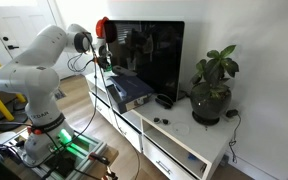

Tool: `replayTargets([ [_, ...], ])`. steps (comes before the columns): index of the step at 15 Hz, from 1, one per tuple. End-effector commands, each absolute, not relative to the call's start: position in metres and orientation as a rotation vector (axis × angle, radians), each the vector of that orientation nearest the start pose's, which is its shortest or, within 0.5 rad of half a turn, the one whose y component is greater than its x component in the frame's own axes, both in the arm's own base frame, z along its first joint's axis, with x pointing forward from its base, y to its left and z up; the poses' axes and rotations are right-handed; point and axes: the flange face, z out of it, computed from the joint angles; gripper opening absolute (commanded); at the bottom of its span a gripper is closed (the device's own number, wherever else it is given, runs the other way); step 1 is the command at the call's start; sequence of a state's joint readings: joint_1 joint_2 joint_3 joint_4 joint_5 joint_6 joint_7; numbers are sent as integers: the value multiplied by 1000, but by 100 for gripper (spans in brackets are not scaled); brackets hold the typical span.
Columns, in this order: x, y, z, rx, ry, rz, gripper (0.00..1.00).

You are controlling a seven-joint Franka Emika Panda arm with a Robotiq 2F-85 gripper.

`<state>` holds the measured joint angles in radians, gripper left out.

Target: Pick up the clear cup and move it to the front left side of the tv stand

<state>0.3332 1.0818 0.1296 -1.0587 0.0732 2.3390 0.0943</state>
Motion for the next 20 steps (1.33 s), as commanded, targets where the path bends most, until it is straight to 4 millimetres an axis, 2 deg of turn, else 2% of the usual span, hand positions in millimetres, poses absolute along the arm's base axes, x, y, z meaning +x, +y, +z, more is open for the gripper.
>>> replayTargets([
  [1,736,328,166,-2905,-285,-313,1],
  [8,741,327,144,-2907,-234,-321,3],
  [9,741,328,144,-2909,-236,-316,29],
  [10,741,330,146,-2908,-240,-317,30],
  [11,741,331,150,-2907,-245,-320,35],
  [14,740,339,177,-2893,-259,-322,57],
  [18,726,343,220,-2912,-274,-221,83],
  [20,715,335,251,-2947,-291,-150,99],
])
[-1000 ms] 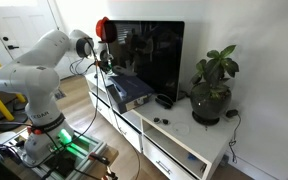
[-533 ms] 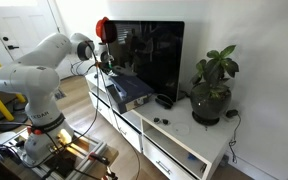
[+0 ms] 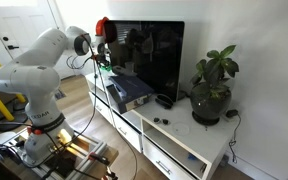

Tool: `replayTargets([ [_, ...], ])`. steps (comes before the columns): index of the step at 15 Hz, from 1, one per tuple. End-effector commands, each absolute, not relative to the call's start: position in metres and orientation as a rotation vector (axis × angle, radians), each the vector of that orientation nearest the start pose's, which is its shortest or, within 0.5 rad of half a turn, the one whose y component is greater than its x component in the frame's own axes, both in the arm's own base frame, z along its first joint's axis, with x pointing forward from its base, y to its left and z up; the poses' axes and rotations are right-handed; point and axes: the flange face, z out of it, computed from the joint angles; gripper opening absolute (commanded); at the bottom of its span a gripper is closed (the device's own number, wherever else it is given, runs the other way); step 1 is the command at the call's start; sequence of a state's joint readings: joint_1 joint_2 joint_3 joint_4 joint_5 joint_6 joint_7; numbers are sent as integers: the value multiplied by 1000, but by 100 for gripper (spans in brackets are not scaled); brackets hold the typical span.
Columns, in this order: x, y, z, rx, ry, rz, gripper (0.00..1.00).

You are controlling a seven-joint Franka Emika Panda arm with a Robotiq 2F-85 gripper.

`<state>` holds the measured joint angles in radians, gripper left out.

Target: Pick up the clear cup and move it to the front left side of the tv stand

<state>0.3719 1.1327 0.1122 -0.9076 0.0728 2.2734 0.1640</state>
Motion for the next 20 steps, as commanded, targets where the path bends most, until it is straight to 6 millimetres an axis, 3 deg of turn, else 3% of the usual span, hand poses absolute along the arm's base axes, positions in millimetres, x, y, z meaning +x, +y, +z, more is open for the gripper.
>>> replayTargets([
  [1,707,324,265,-2994,-293,-88,100],
  [7,667,293,323,-3106,-286,40,100],
  [15,608,241,373,-3252,-277,-47,100],
  [16,636,259,362,-3225,-264,-8,100],
  [20,617,244,374,-3240,-270,-19,100],
])
